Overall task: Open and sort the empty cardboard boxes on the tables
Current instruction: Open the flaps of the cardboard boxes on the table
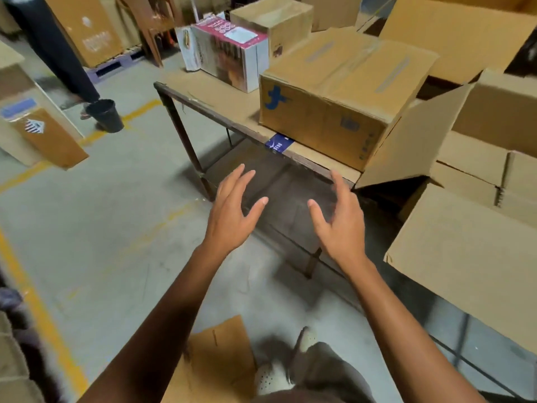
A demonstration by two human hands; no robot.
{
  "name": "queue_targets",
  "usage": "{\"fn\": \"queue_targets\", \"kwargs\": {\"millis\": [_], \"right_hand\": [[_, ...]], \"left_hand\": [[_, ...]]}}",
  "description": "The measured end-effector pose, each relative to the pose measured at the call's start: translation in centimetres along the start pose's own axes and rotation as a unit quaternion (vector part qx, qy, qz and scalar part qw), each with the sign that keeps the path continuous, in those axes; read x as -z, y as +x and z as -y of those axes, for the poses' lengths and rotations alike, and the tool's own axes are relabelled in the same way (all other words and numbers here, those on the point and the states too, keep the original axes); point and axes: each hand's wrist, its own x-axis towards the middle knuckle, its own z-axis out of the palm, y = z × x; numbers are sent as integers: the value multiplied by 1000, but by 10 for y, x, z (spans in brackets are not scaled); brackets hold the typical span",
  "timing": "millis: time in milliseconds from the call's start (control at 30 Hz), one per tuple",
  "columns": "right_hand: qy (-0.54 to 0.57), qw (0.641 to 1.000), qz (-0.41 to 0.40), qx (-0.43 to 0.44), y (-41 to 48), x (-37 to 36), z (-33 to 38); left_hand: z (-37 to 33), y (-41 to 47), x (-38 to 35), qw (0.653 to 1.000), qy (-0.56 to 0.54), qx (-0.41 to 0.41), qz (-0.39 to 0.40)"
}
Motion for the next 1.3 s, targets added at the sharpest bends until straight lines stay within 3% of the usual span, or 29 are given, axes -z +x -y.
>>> {"fn": "queue_targets", "kwargs": {"millis": [300,533,733,900,1100,1300], "right_hand": [[-21,991,-126,-27,156,12,-22],[-6,963,-183,-200,243,27,-64],[173,899,-163,-369,266,25,-103],[318,857,-124,-386,264,13,-114],[395,771,-175,-468,258,-15,-139],[404,759,-189,-475,266,-27,-102]], "left_hand": [[-15,190,-30,993,6,-113,20],[-34,308,-67,982,64,-171,52],[-5,392,-98,984,130,-98,65],[35,434,-109,969,204,48,131],[42,446,-113,965,222,30,137],[60,463,-105,966,207,24,156]]}}
